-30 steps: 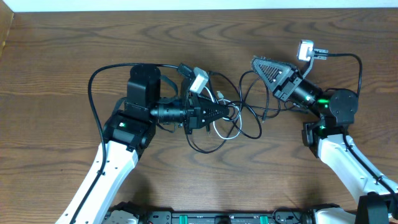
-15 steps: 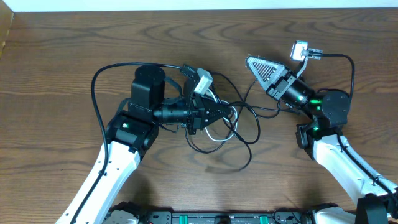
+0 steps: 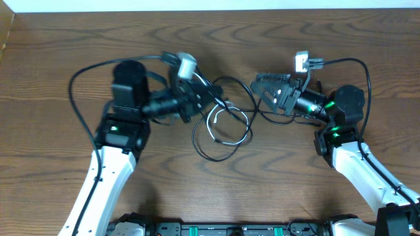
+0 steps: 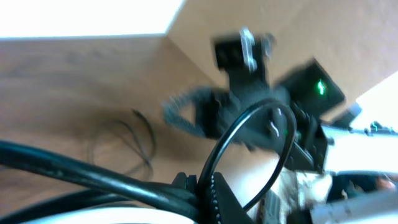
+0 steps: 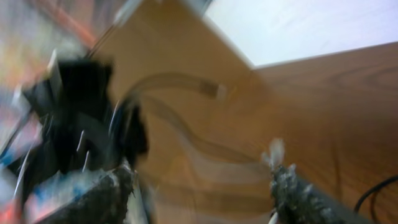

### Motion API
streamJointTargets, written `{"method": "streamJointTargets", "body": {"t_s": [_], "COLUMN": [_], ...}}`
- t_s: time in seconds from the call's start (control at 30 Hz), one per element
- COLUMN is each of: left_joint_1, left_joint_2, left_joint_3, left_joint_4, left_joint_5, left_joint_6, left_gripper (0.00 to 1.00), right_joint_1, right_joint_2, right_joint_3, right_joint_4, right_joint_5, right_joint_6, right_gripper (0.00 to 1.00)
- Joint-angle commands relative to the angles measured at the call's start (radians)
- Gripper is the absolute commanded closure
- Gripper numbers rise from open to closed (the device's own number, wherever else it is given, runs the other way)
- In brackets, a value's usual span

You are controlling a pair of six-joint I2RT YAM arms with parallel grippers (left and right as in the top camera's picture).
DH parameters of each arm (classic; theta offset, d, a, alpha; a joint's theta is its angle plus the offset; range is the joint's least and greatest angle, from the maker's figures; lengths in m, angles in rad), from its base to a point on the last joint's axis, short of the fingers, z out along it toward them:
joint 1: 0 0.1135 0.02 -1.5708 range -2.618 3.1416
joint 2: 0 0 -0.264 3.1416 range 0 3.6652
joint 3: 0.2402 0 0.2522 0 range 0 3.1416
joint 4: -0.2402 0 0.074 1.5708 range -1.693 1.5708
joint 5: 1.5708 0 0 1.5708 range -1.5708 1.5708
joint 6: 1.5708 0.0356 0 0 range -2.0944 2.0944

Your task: Untangle cables

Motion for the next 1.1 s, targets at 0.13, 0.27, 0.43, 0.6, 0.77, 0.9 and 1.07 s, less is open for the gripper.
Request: {"method": "streamJointTargets", "body": {"t_s": [0.13,0.27,0.43,0.6,0.77,0.9,1.07], "left_joint_1": [0.084,0.087,0.087,0.093,0.095,0.095,0.095], "left_joint_2": [-0.001,-0.001,-0.002,-0.002,-0.001,-0.001,-0.001], "left_joint_3": [0.015,0.015,0.015,0.015,0.015,0.015,0.015], "left_joint_4": [0.140,0.182,0.263,0.313,0.313,0.313,0.313], "left_joint_5": [-0.005,-0.005,-0.004,-0.004,-0.004,-0.001,0.080], "left_joint_6": [-0.247,-0.294,-0.371,-0.397,-0.396,-0.396,-0.350], "left_gripper": [0.93,0.92,0.92,0.92,0.93,0.92,0.93], "right_joint_1": [0.025,0.047,0.054,0.054,0.054,0.053,0.049], "right_joint_2": [-0.008,-0.008,-0.008,-0.008,-0.008,-0.008,-0.008], "right_joint_3": [0.005,0.005,0.005,0.005,0.005,0.005,0.005], "right_joint_4": [0.000,-0.033,-0.184,-0.302,-0.309,-0.309,-0.294], "right_joint_5": [-0.287,-0.305,-0.285,-0.278,-0.278,-0.277,-0.206], "right_joint_6": [-0.225,-0.298,-0.428,-0.506,-0.530,-0.533,-0.497], "right_gripper": [0.23,0.21,0.20,0.28,0.68,0.99,0.99]}}
